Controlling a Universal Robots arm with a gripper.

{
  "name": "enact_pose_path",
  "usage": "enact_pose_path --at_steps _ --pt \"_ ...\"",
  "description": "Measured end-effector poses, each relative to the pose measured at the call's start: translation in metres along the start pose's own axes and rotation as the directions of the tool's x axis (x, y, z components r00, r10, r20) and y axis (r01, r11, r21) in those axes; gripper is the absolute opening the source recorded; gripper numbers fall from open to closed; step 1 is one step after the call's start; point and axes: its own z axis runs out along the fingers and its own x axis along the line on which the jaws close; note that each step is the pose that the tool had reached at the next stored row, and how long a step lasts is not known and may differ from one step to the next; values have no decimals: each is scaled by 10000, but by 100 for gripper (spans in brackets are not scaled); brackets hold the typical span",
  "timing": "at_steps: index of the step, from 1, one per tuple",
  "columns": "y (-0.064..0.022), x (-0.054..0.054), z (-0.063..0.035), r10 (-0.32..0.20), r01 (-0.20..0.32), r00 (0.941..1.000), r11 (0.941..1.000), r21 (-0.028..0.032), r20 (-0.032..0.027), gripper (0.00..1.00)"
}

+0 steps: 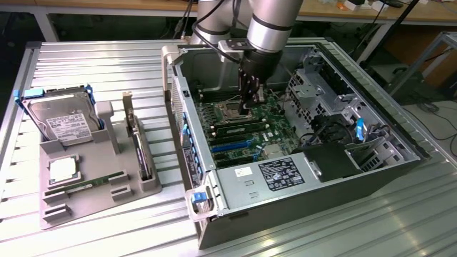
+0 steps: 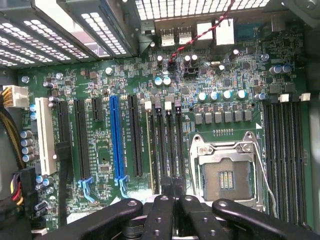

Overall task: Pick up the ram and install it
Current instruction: 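Press down the ram until it locks into place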

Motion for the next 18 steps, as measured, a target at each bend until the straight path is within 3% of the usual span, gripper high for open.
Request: enact_pose_path --at_steps 3,5,8,10,13,18 --pt "-177 -2 -7 1 -1 10000 10000 -12 2 11" --pt "-451 56 -14 -2 2 10000 10000 -23 0 11" --pt "-485 176 18 0 0 10000 10000 -22 1 11" --pt "-541 171 29 -1 1 10000 10000 -22 0 11" --pt "-547 169 41 -1 1 10000 10000 -22 -3 11" --pt "-566 151 169 0 0 10000 10000 -9 -1 11"
